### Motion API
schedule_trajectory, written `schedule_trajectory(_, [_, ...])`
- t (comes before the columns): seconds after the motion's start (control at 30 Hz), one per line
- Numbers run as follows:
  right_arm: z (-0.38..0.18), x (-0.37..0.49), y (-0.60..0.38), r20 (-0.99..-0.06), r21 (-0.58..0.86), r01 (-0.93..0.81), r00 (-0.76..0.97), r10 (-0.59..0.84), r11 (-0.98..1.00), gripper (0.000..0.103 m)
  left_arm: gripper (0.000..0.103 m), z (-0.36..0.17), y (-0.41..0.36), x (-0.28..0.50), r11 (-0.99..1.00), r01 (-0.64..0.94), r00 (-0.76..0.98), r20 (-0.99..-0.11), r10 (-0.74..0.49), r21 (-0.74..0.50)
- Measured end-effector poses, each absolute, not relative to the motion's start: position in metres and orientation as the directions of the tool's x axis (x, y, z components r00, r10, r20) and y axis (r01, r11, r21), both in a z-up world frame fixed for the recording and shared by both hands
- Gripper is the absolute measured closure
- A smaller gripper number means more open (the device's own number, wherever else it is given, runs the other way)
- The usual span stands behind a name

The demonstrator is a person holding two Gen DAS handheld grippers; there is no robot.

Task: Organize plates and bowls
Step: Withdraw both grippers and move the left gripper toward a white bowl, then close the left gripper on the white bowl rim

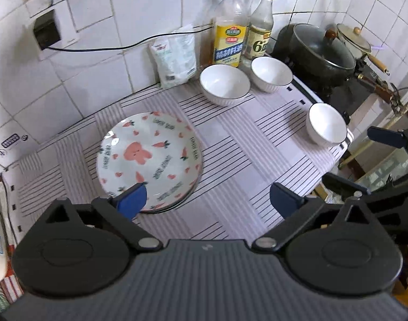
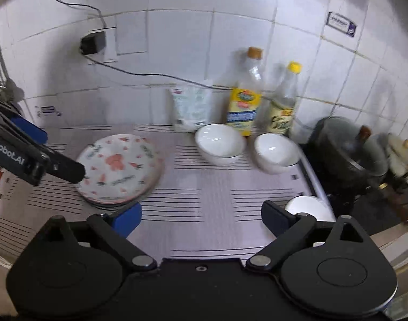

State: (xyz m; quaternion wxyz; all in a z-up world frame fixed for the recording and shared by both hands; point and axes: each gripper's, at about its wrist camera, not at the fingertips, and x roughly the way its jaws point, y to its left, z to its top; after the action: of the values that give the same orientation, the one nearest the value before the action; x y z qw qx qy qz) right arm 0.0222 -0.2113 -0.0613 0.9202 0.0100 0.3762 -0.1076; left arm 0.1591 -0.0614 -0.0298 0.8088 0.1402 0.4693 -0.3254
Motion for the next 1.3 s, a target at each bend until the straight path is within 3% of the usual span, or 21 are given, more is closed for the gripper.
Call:
schedule_trajectory(0.5, [-0.078, -0.005, -0.323, -0.651, -0.166, 0.172, 0.721, -0.239, 0.971, 0.004, 0.001, -0.057, -0.182, 0.164, 0.817, 0.574, 0.359, -0.879, -0.313, -0.056])
schedule_trajectory(1.3, [-0.188, -0.006, -0.434, -0.703, -0.035, 0.064, 0.708, -0.070, 0.997, 0.004, 0.001, -0.129, -0.307, 0.131, 0.778, 0.627, 0.299, -0.910, -0.286, -0.039])
